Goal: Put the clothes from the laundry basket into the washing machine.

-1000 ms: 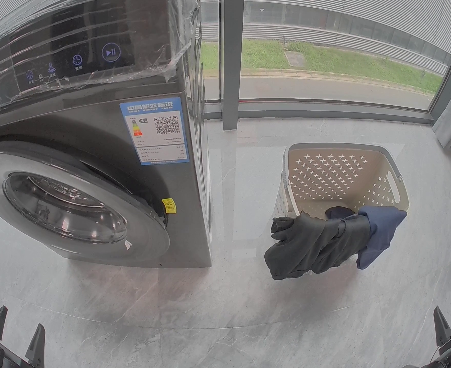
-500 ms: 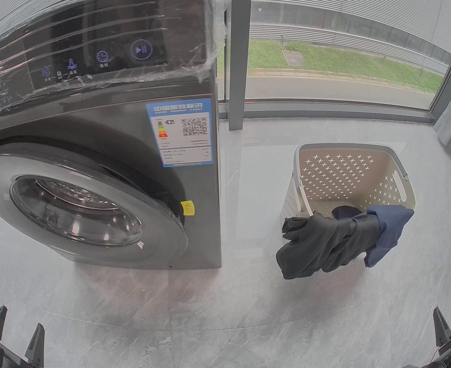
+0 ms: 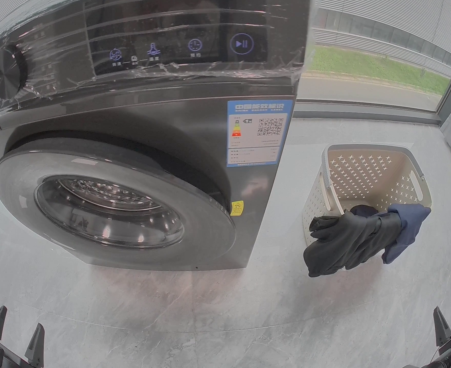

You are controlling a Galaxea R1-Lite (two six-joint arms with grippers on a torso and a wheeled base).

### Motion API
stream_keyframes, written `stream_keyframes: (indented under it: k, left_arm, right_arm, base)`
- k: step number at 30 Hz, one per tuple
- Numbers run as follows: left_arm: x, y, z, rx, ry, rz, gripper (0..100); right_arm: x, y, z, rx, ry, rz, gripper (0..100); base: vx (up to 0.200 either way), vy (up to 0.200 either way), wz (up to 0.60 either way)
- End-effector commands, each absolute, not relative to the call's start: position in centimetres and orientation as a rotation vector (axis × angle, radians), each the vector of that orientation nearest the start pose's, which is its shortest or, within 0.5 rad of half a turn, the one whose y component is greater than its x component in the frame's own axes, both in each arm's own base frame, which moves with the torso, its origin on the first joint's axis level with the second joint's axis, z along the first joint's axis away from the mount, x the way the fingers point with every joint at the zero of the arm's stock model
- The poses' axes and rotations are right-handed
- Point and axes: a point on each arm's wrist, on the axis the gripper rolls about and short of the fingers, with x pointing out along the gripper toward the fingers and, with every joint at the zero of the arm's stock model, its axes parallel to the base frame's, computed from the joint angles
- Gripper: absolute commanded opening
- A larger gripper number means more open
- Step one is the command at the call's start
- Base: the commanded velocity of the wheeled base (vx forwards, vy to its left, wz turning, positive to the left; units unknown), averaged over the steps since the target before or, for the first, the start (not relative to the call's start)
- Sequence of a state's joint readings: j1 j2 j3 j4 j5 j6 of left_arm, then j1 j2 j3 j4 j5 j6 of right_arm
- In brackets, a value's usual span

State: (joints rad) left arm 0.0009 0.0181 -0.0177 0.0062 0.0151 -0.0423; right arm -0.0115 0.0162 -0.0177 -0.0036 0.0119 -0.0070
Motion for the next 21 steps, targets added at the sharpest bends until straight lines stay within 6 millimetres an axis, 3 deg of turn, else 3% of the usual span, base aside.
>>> stream_keyframes:
  k: [1,21]
  left_arm:
    - [-2.22,0.03,7.59,-0.043,0.013,0.017,100]
    - [-2.22,0.03,7.59,-0.043,0.013,0.017,100]
  right_arm:
    - [-2.19,0.05,7.61,-0.008,0.009,0.003,100]
    - [-2.19,0.06,7.62,-0.008,0.008,0.008,100]
  base:
    - [0.000,0.000,0.60]
    - [0.000,0.180,0.03]
